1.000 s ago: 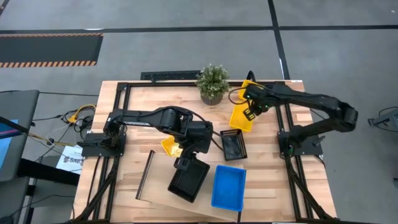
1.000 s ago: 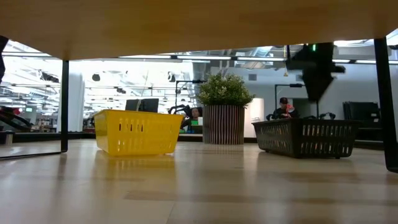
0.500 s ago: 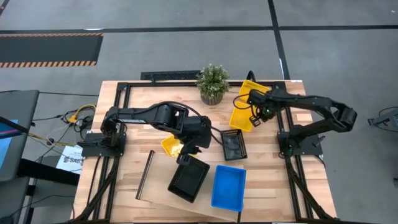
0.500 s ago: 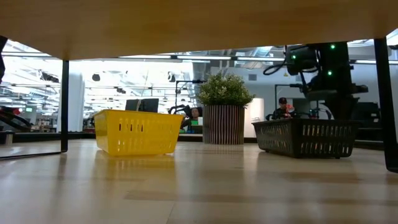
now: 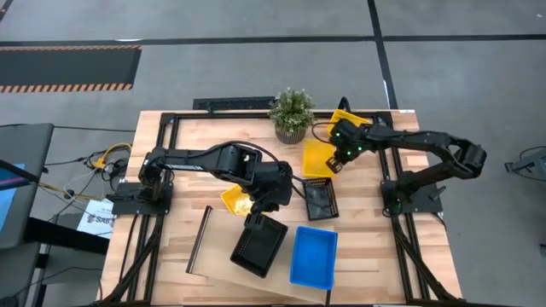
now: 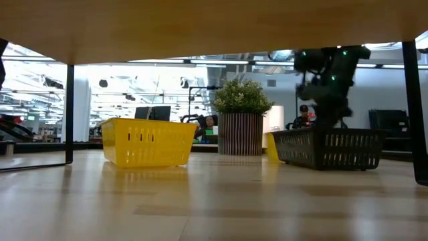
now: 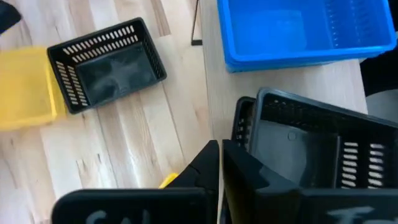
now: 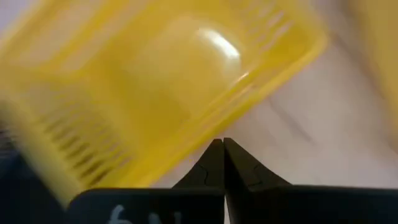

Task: Stack baskets on shelf by color
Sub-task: Stack the top black bin on top of the black bin on the shelf

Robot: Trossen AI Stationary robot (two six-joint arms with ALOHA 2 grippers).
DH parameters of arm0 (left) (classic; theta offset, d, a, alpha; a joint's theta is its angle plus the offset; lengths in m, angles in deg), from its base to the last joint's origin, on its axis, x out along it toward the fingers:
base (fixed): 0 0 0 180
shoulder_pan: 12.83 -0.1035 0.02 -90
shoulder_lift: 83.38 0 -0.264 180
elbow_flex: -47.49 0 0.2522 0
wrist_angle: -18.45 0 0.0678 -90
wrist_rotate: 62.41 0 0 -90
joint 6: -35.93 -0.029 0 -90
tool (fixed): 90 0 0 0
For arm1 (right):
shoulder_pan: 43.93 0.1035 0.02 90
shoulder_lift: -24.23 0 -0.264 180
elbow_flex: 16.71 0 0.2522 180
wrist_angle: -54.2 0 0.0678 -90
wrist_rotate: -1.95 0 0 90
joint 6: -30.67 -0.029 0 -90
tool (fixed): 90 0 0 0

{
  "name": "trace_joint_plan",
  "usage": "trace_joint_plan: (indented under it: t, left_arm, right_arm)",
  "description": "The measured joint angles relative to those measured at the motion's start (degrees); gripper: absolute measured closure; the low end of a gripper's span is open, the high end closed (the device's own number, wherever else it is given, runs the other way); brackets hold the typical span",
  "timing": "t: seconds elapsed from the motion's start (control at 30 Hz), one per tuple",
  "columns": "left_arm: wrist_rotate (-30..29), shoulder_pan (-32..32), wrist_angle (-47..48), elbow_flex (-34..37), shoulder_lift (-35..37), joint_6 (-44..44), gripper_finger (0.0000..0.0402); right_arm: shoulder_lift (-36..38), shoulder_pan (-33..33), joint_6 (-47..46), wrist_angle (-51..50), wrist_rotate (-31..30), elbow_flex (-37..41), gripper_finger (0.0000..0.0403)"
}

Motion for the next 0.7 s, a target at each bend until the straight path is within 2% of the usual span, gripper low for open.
trace_joint_plan:
  t: [0.1,0.17,0.33,0.5,0.7]
  left_arm:
    - [0.0,0.0,-0.9,2.0,-0.1,0.5,0.0396]
    - [0.0,0.0,0.5,2.0,-0.2,0.3,0.0396]
    - [0.0,0.0,-0.1,2.0,0.0,0.3,0.0396]
    - [-0.3,0.7,-0.4,1.9,-0.1,1.9,0.0395]
    - [-0.5,2.5,-0.9,2.3,-2.1,4.4,0.0395]
  right_arm:
    - [0.2,2.8,7.6,3.5,7.9,-0.8,0.0385]
    - [1.0,4.1,9.1,3.5,8.3,-2.3,0.0384]
    - [3.1,4.0,6.3,-1.3,0.0,-6.8,0.039]
    - [4.8,1.7,-0.5,-9.3,-13.9,-9.9,0.0391]
    - [3.9,-1.1,-1.0,-12.4,-14.7,-9.9,0.0379]
